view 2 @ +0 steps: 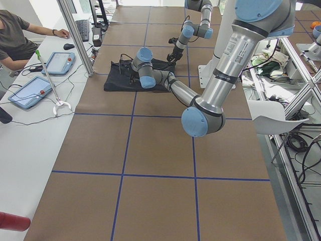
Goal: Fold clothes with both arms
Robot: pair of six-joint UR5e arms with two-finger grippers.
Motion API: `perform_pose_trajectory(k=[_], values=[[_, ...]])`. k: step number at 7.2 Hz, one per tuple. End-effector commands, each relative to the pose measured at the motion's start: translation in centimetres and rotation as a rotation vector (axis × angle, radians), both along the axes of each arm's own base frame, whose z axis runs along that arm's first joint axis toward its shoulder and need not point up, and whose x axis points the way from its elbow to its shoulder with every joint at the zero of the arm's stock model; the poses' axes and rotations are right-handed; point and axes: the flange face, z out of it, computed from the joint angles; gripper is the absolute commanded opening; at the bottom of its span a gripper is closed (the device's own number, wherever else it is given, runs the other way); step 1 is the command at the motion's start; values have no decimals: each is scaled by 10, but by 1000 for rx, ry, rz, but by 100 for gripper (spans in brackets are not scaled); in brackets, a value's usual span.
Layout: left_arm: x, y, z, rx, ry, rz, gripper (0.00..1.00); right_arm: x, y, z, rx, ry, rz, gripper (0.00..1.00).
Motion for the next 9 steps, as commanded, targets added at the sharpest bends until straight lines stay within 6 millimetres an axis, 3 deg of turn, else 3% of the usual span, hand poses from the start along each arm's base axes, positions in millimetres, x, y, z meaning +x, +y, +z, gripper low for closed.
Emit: perform_pose_trajectory(k=[1,2,3,4,8,9], values=[[0,0,0,0,0,0,85,-1,1,1,-1,2,-2,63],[0,0,0,0,0,0,85,-2,0,-1,0,-1,0,50],[0,0,0,0,0,0,85,-2,0,-1,1,1,1,17],[-1,1,-1,2,2,0,85,-1,0,1,1,2,1,0],[-1,1,-2,-15,13,-5,85,5,-2,-7,4,-15,2,0],[-1,2,-5,-34,32,-15,85,16,1,-16,-5,-17,-5,0]])
